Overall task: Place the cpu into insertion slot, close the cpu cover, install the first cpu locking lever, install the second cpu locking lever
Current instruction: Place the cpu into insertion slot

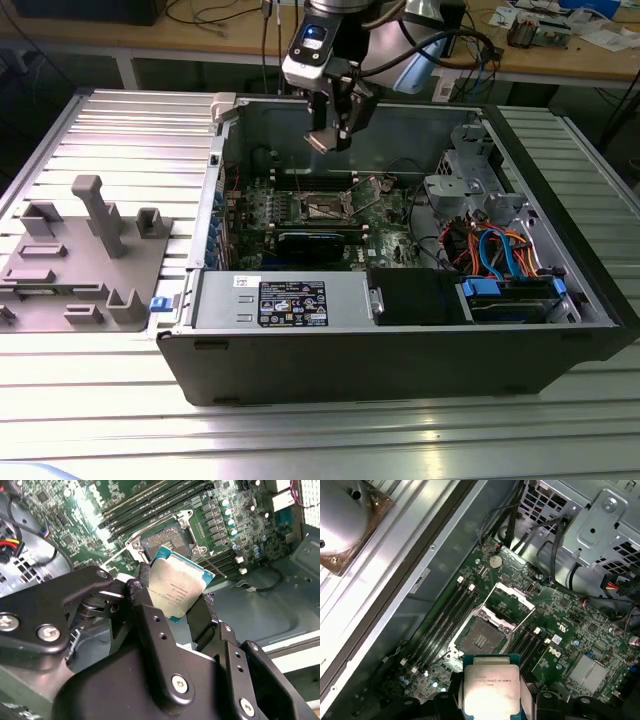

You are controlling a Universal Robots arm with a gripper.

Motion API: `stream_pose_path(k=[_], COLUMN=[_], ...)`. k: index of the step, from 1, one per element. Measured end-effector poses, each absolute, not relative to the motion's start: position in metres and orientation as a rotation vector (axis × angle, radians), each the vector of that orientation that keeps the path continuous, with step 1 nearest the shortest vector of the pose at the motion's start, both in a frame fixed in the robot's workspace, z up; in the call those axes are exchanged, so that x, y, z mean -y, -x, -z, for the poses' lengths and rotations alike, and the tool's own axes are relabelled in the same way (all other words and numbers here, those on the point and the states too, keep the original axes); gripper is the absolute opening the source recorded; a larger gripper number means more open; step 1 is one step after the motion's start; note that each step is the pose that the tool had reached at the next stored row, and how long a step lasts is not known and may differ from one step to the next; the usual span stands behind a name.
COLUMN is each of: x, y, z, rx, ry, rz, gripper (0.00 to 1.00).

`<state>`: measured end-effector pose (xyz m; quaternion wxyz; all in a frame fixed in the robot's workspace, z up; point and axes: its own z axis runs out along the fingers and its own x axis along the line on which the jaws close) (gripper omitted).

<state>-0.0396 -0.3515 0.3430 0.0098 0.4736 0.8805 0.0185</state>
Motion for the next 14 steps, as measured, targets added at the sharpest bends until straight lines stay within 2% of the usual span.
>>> stream_pose_path(k=[14], x=[0.3515], y=[0.0396], z=[-0.3377], rx=[-2.603], ry=[-1.733], rz=[-0.047], gripper=[0.54])
